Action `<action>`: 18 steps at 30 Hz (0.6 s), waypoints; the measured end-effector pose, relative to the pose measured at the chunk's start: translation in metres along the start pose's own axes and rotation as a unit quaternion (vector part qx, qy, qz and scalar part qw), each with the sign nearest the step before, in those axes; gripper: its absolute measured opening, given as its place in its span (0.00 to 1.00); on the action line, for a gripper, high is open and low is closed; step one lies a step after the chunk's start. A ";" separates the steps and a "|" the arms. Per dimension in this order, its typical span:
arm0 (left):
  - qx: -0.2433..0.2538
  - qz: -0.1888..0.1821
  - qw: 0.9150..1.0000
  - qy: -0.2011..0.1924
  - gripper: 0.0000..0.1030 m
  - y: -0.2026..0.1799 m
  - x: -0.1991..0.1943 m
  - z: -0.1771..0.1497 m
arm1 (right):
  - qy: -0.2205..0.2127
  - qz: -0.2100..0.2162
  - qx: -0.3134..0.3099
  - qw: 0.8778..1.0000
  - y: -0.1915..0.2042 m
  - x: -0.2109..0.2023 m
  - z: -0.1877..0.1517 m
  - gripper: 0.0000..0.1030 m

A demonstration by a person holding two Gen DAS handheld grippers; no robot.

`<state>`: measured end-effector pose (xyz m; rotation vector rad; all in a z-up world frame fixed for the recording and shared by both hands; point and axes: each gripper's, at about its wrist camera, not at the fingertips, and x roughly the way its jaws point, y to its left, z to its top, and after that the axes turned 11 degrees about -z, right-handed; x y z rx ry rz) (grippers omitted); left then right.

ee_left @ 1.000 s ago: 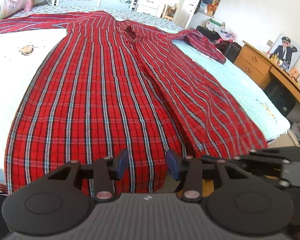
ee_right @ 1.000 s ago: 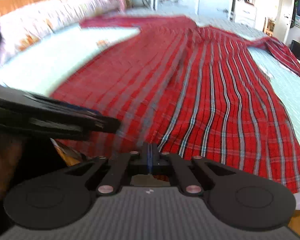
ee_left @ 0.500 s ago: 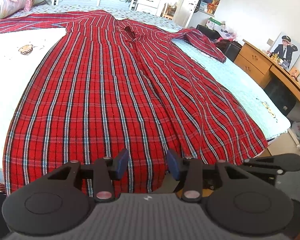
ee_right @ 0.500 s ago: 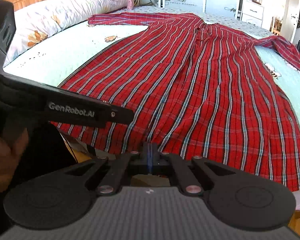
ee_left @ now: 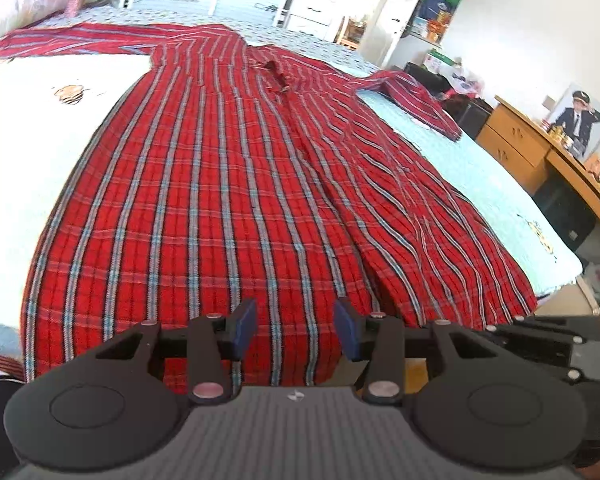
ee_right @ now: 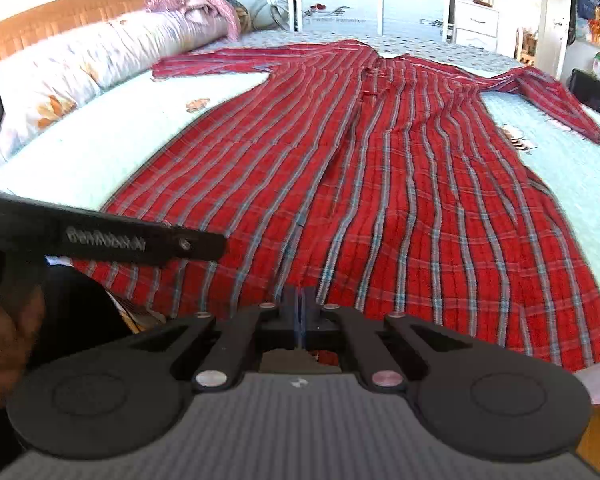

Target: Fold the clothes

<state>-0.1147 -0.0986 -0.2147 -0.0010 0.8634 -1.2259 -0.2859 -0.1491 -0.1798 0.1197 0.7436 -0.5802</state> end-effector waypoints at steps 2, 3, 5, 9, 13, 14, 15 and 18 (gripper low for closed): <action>-0.004 0.000 1.000 0.001 0.43 0.002 0.000 0.000 | 0.000 -0.012 -0.001 1.000 -0.001 0.003 0.001 0.04; -0.006 0.000 1.000 0.001 0.43 0.003 0.000 -0.001 | -0.004 -0.019 -0.003 1.000 -0.001 0.005 0.002 0.10; -0.010 0.000 1.000 0.002 0.43 0.005 0.000 -0.001 | -0.013 -0.037 -0.021 0.999 0.003 0.007 0.006 0.36; -0.015 0.000 1.000 0.001 0.43 0.008 -0.001 -0.002 | -0.005 -0.052 -0.061 0.997 0.013 0.020 0.003 0.37; -0.020 -0.001 1.000 0.008 0.43 0.010 0.002 -0.005 | 0.004 -0.083 -0.125 0.989 0.027 0.035 -0.004 0.35; -0.020 -0.002 1.000 0.009 0.43 0.010 0.002 -0.005 | 0.012 -0.087 -0.139 0.986 0.031 0.039 -0.007 0.25; -0.020 -0.002 1.000 0.008 0.43 0.010 0.002 -0.005 | 0.021 -0.090 -0.147 0.985 0.032 0.043 -0.009 0.04; -0.022 -0.003 1.000 0.007 0.43 0.012 0.001 -0.005 | 0.023 -0.087 -0.141 0.986 0.030 0.041 -0.008 0.01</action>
